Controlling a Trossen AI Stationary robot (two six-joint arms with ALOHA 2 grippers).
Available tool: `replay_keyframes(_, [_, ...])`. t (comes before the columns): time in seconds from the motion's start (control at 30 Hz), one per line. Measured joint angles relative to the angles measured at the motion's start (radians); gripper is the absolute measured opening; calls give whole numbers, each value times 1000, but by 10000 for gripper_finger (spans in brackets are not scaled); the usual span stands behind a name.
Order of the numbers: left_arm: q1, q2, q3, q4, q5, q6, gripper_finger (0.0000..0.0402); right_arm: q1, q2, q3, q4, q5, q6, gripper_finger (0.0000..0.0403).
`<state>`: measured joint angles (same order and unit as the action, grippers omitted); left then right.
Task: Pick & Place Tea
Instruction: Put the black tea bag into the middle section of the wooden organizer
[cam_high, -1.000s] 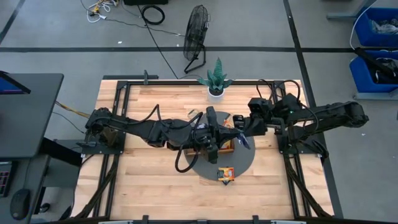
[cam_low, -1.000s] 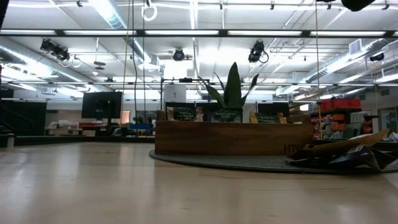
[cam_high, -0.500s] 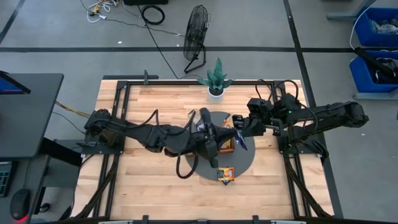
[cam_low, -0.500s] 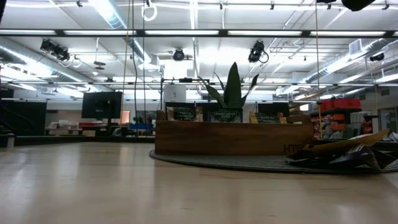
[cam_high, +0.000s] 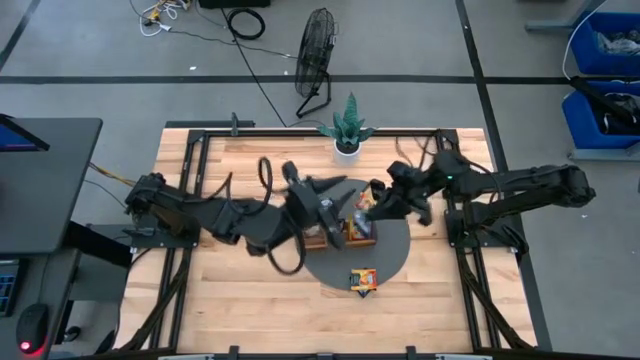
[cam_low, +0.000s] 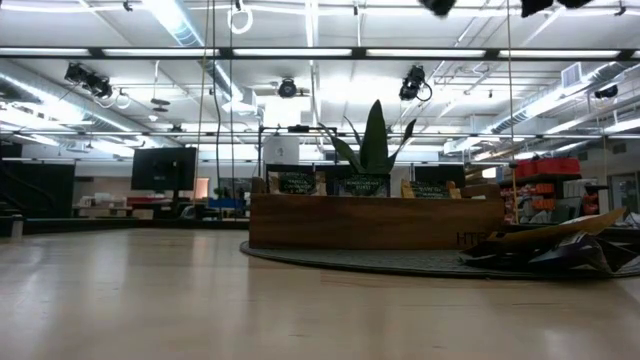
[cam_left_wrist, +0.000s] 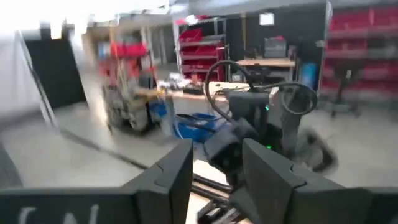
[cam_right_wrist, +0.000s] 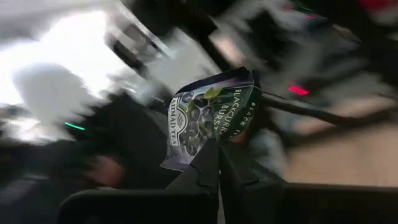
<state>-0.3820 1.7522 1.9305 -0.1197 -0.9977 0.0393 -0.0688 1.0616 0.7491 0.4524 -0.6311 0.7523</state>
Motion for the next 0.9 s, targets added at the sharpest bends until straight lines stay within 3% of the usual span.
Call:
replay_keyframes(0.13, [56,-26,0,-160,180,-355,156,21,6,155,-525,201,-341,0])
replay_keyframes(0.27, [116,-38,0,-296,420,-581,162,48,24,301,-835,404,-600,0])
replay_keyframes(0.4, [158,-37,0,-406,554,-690,164,72,25,392,-930,526,-741,0])
replay_keyframes(0.67, [207,-37,0,-557,543,-818,174,152,25,467,-1003,729,-916,0])
replay_keyframes(0.9, [235,-18,0,-552,623,-842,224,186,29,467,-993,797,-952,0])
